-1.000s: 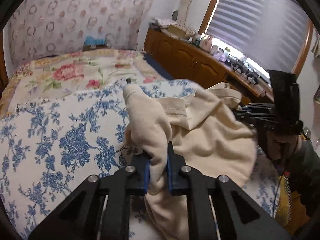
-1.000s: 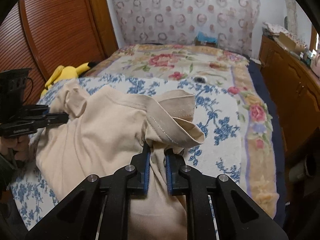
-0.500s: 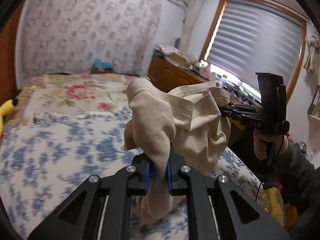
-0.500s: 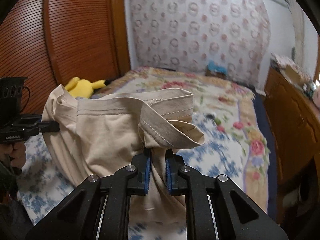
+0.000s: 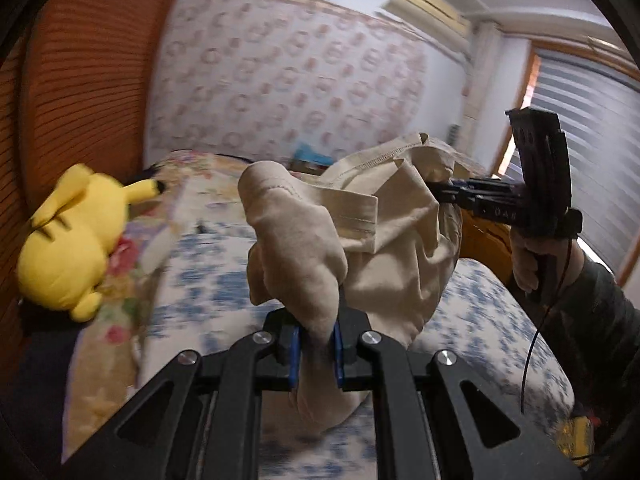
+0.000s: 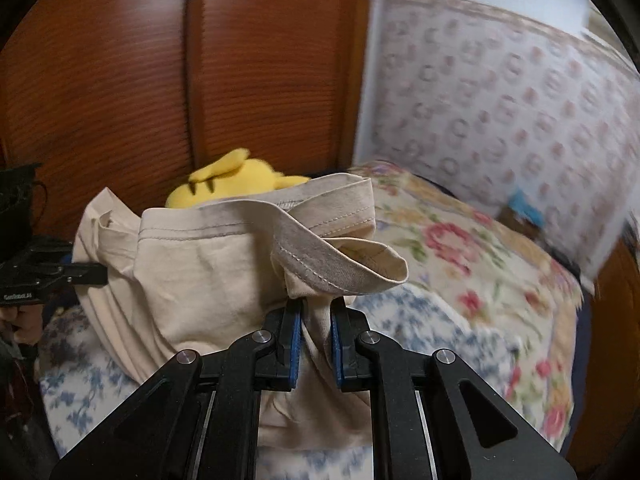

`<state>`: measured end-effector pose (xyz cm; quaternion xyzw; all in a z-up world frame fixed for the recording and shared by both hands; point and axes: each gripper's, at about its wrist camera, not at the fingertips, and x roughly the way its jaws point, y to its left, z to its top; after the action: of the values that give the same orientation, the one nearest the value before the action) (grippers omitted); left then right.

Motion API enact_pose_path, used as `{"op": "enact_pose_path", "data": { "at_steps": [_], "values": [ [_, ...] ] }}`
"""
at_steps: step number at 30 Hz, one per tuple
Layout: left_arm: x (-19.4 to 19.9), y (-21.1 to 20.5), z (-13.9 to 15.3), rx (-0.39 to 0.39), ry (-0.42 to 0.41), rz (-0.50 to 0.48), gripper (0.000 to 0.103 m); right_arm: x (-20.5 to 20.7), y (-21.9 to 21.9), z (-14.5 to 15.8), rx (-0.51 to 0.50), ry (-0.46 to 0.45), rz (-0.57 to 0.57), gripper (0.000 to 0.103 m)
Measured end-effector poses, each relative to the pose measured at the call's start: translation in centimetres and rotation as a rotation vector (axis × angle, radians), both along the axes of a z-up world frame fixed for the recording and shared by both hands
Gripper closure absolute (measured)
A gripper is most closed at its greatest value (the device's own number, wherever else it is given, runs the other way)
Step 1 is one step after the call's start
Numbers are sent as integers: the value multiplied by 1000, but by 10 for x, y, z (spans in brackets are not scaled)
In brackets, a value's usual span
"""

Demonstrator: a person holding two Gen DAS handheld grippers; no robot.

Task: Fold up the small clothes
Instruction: 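Carry the shirt bundle toward the yellow plush toy and release it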

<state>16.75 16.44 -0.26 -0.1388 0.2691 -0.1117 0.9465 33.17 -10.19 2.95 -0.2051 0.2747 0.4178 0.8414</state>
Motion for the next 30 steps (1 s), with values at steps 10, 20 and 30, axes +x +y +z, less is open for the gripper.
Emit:
{"op": "enact_pose_path", "data": {
  "at_steps": [10,20,30],
  "values": [
    [10,62,-59,-61,73,126,93,59,146,-51,-114,24,145,94],
    [12,81,-92,-68,163,237,86,81,205,-96,-127,92,149,92],
    [10,77,-61,46,96,234,39,85,183,-77,-30,38,77,62]
  ]
}}
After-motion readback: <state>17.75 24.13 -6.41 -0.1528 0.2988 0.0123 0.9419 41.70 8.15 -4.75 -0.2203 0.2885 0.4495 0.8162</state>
